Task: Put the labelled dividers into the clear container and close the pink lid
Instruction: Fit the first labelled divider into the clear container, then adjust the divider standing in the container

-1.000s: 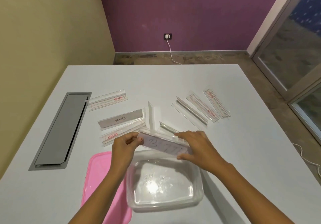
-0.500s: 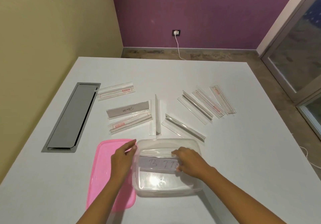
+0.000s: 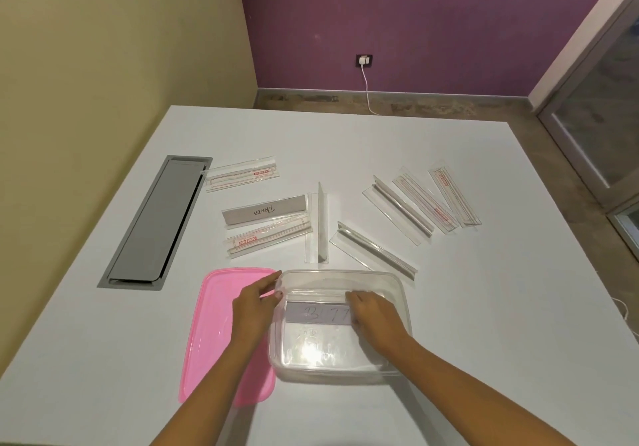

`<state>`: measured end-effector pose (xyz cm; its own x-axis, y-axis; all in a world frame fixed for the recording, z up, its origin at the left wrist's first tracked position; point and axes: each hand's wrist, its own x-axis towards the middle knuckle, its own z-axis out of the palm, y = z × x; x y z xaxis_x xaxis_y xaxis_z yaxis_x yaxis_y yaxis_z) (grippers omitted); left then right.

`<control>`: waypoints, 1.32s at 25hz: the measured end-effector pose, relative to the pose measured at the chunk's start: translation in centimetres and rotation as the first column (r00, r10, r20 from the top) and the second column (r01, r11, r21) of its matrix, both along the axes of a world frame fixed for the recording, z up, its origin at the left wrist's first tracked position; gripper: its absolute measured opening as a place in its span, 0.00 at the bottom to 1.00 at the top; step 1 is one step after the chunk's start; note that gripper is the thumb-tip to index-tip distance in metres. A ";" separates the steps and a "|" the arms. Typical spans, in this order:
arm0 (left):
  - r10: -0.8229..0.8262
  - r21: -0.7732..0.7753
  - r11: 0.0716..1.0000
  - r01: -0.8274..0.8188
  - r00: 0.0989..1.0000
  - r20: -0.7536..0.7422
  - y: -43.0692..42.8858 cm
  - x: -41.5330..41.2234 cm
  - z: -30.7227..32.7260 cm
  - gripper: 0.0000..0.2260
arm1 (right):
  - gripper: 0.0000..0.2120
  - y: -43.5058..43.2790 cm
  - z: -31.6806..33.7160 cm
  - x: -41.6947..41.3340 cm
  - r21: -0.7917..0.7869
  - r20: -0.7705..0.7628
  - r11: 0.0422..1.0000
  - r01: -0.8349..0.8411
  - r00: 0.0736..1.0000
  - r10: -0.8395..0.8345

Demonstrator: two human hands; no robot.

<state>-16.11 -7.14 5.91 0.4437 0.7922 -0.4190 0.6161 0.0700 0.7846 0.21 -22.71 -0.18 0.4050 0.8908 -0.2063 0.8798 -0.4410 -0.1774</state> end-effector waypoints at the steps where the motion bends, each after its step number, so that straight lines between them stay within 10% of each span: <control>1: 0.010 0.002 1.000 -0.010 1.000 0.001 0.0 0.0 -0.1 0.18 | 0.18 0.0 0.2 -0.3 0.019 0.001 1.000 0.004 1.000 -0.004; 9: 0.125 -0.162 0.980 -0.114 0.990 0.058 0.7 -0.3 -1.2 0.17 | 0.06 0.2 5.5 1.9 0.661 -0.085 0.733 0.160 0.987 -0.138; 17: 0.185 -0.251 0.954 -0.162 0.980 0.068 1.2 -0.3 -2.1 0.17 | 0.15 2.7 3.6 11.2 -0.091 -0.132 0.919 0.384 0.910 -0.394; 21: 0.201 -0.250 0.953 -0.173 0.975 0.091 1.0 -0.4 -2.2 0.16 | 0.06 2.7 2.5 10.9 -0.128 -0.036 0.934 0.335 0.939 -0.341; 30: 0.030 0.200 0.979 -0.042 0.998 0.061 -0.4 2.3 1.5 0.15 | 0.13 -0.2 6.2 9.2 0.501 -0.098 0.804 0.320 0.944 -0.315; 33: 0.040 -0.034 0.999 -0.033 0.975 0.220 0.4 4.1 4.5 0.14 | 0.23 -1.6 7.8 7.8 0.639 0.334 0.763 -0.100 0.929 -0.157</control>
<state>-12.02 -6.78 10.38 0.4989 0.7980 -0.3382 0.4249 0.1149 0.8979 8.01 -24.30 7.63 0.3603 0.7453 0.5611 0.9249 -0.3636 -0.1109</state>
